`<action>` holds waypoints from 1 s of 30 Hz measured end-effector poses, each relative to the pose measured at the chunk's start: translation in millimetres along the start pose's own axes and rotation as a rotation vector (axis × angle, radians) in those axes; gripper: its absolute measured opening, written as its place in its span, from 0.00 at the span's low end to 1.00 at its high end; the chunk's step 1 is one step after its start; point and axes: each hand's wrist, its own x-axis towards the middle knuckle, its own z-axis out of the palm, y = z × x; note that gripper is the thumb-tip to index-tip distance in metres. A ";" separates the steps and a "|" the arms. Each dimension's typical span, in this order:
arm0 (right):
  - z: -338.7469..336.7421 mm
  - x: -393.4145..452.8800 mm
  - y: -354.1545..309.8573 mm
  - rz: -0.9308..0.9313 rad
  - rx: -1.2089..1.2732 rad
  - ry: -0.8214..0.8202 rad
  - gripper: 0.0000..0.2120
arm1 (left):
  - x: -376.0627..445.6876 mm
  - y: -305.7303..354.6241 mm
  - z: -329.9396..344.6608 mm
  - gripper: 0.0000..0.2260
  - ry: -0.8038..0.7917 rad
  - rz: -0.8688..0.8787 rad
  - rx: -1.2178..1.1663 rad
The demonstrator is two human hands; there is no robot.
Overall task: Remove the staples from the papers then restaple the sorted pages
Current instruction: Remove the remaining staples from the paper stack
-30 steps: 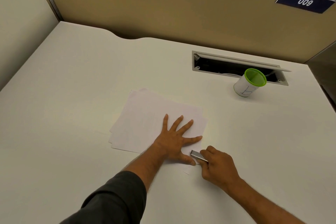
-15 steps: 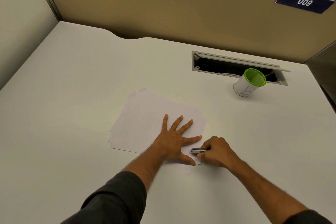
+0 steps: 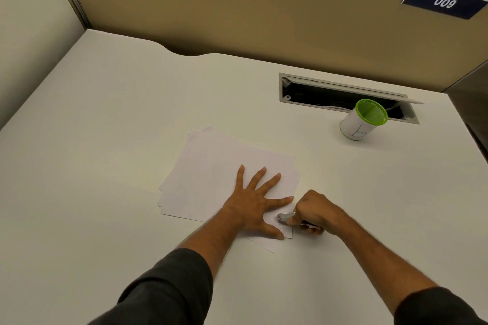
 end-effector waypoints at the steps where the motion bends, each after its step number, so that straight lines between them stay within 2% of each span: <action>1: -0.1 0.8 -0.5 0.007 0.002 -0.006 0.13 | 0.2 -0.3 0.7 0.42 0.004 0.000 0.003; 9: -4.1 5.9 -0.9 0.054 0.100 -0.087 0.12 | 1.0 -1.4 5.8 0.42 0.035 0.002 -0.002; 15: -15.1 4.0 17.2 -0.038 0.156 -0.200 0.12 | 1.2 -2.0 8.9 0.42 0.057 0.012 -0.007; 17: -24.3 2.4 29.8 -0.096 0.302 -0.236 0.11 | 1.7 -2.7 9.1 0.42 0.058 0.010 -0.008; 20: -36.6 5.0 49.1 -0.086 0.734 -0.215 0.15 | 2.2 -3.2 10.6 0.42 0.070 0.022 -0.009; 22: -42.7 7.5 60.1 -0.080 0.929 -0.145 0.16 | 2.3 -3.2 11.3 0.42 0.075 0.030 -0.011; 24: -45.4 9.7 68.5 -0.112 0.959 -0.034 0.13 | 1.7 -3.3 12.1 0.42 0.079 0.030 -0.012; 27: -43.4 13.6 76.1 -0.175 0.795 0.212 0.07 | -0.6 -3.3 12.3 0.43 0.094 0.034 -0.008; 30: -33.5 17.5 78.1 -0.203 0.461 0.564 0.02 | -4.3 -3.2 9.4 0.46 0.115 0.037 -0.027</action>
